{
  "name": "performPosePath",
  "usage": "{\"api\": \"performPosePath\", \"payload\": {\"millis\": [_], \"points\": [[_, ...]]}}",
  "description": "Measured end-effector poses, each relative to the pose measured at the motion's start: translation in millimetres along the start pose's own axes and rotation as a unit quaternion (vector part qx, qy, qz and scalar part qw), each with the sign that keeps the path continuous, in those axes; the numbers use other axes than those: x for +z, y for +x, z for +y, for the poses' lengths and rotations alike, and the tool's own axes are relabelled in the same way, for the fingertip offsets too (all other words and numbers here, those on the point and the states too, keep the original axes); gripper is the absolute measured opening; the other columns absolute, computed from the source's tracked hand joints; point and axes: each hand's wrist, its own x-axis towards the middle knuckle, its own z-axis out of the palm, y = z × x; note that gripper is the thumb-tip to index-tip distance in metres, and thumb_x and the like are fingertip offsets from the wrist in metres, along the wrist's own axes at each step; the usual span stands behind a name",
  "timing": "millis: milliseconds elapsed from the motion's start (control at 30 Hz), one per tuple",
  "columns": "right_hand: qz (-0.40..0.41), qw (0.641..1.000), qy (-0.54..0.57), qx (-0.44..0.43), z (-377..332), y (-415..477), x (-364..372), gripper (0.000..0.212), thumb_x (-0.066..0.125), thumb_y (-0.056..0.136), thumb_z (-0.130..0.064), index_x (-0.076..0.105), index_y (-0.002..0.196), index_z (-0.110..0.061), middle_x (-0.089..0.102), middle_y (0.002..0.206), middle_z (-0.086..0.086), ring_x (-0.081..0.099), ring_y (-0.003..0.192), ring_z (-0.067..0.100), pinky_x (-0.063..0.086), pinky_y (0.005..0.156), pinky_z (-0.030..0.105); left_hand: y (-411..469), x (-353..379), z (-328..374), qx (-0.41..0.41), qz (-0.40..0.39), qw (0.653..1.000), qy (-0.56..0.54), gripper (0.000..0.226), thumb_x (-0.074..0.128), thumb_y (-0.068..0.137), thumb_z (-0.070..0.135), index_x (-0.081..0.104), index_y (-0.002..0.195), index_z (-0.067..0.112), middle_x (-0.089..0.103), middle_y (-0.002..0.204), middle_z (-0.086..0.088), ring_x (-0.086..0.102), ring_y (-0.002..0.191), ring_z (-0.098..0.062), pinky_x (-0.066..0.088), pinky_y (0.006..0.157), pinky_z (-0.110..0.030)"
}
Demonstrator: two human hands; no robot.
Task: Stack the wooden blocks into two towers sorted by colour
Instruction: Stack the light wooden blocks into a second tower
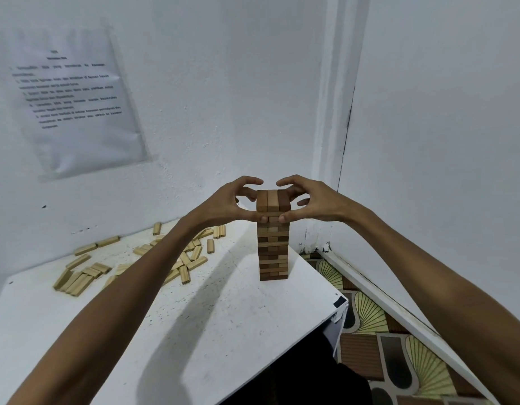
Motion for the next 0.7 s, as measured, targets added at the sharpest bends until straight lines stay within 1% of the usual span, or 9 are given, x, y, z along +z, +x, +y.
{"api": "performPosePath", "payload": {"millis": [167, 300, 400, 533, 633, 700], "points": [[0.003, 1.0, 0.002, 0.0, 1.3, 0.9, 0.2, 0.076, 0.092, 0.075, -0.04, 0.053, 0.14, -0.035, 0.068, 0.124, -0.007, 0.062, 0.118, 0.007, 0.05, 0.09, 0.023, 1.9, -0.6, 0.5, -0.004, -0.004, 1.0, -0.005, 0.103, 0.083, 0.054, 0.066, 0.051, 0.145, 0.031, 0.071, 0.121, 0.011, 0.062, 0.116, -0.001, 0.044, 0.093, -0.024], [0.004, 1.0, -0.001, 0.003, 1.7, 3.1, 0.5, 0.077, 0.093, 0.074, -0.04, 0.053, 0.139, -0.036, 0.069, 0.123, -0.008, 0.062, 0.119, 0.006, 0.049, 0.088, 0.022, 2.1, 0.2, 0.4, -0.005, -0.008, 1.0, -0.011, 0.104, 0.083, 0.054, 0.065, 0.051, 0.146, 0.029, 0.071, 0.122, 0.009, 0.062, 0.116, -0.003, 0.044, 0.091, -0.022], [0.002, 1.0, -0.009, 0.005, 2.5, 3.3, 0.2, 0.079, 0.092, 0.074, -0.041, 0.051, 0.141, -0.035, 0.067, 0.126, -0.006, 0.061, 0.121, 0.008, 0.048, 0.089, 0.022, 2.0, 0.8, 0.2, -0.005, -0.008, 1.0, -0.011, 0.103, 0.083, 0.055, 0.064, 0.051, 0.146, 0.029, 0.071, 0.122, 0.008, 0.062, 0.118, -0.004, 0.044, 0.091, -0.023], [-0.004, 1.0, -0.017, 0.004, 0.6, 2.7, 1.7, 0.084, 0.092, 0.074, -0.042, 0.048, 0.145, -0.033, 0.065, 0.13, -0.003, 0.06, 0.121, 0.008, 0.048, 0.089, 0.02, 1.0, 1.6, -3.6, -0.012, -0.009, 1.0, -0.002, 0.101, 0.085, 0.057, 0.063, 0.05, 0.146, 0.032, 0.071, 0.122, 0.011, 0.061, 0.119, -0.002, 0.045, 0.099, -0.031], [-0.003, 1.0, -0.017, 0.006, -0.2, 3.1, 2.1, 0.08, 0.092, 0.075, -0.04, 0.049, 0.142, -0.034, 0.066, 0.128, -0.004, 0.061, 0.12, 0.007, 0.047, 0.087, 0.018, 0.4, 2.5, -6.0, -0.017, -0.009, 1.0, -0.004, 0.102, 0.085, 0.055, 0.065, 0.05, 0.146, 0.033, 0.072, 0.12, 0.012, 0.061, 0.117, 0.0, 0.044, 0.099, -0.032], [-0.003, 1.0, -0.018, 0.007, 0.4, 3.2, 1.5, 0.079, 0.092, 0.075, -0.04, 0.05, 0.142, -0.034, 0.066, 0.128, -0.005, 0.062, 0.119, 0.007, 0.048, 0.089, 0.019, 0.8, 2.9, -5.5, -0.018, -0.009, 1.0, -0.004, 0.103, 0.084, 0.054, 0.066, 0.051, 0.146, 0.031, 0.071, 0.12, 0.012, 0.062, 0.116, 0.0, 0.044, 0.099, -0.032]]}}
